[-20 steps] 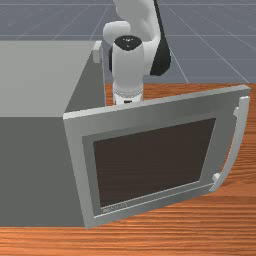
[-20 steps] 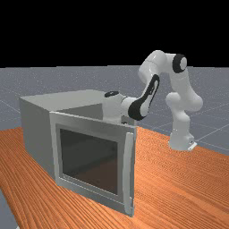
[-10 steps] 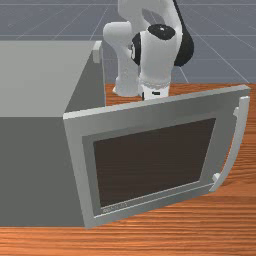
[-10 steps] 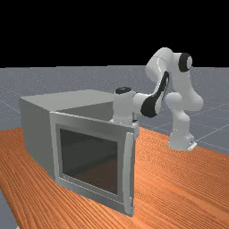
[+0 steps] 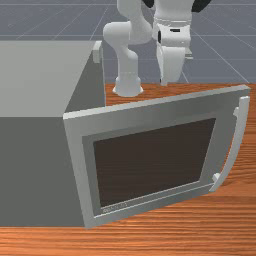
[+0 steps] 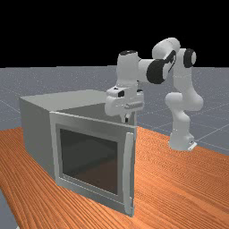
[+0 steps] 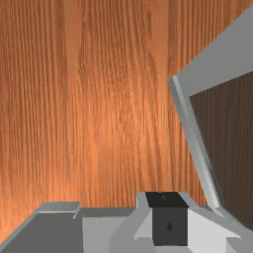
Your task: Close the microwave
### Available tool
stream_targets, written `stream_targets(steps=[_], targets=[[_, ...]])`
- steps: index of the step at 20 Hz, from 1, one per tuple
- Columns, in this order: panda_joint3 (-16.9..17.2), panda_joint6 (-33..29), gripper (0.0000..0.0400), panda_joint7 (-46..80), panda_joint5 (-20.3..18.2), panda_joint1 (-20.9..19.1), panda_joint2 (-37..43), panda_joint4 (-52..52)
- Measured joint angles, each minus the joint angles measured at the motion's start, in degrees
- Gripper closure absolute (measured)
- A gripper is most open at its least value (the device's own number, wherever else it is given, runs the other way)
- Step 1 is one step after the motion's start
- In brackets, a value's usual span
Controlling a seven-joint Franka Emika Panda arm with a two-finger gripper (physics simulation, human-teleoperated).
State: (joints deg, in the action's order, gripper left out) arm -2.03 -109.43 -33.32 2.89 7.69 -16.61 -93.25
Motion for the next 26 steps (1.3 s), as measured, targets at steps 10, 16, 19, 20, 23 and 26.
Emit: stream_targets(steps=[10,16,19,20,23,26], targets=[[-1.66,18.46,0.0004,4.61,0.17,4.39,-6.64,24.2],[-3.47,24.65,0.0,12.35,1.73,11.97,-17.42,41.16],[-2.92,25.28,0.0,11.63,3.57,12.53,-16.87,40.14],[-2.89,23.51,0.0,10.2,3.01,11.21,-14.48,36.09],[-2.0,18.88,0.0,2.88,0.79,5.87,-7.87,25.61],[-0.81,19.44,0.0,-0.09,0.7,3.05,-8.48,27.42]])
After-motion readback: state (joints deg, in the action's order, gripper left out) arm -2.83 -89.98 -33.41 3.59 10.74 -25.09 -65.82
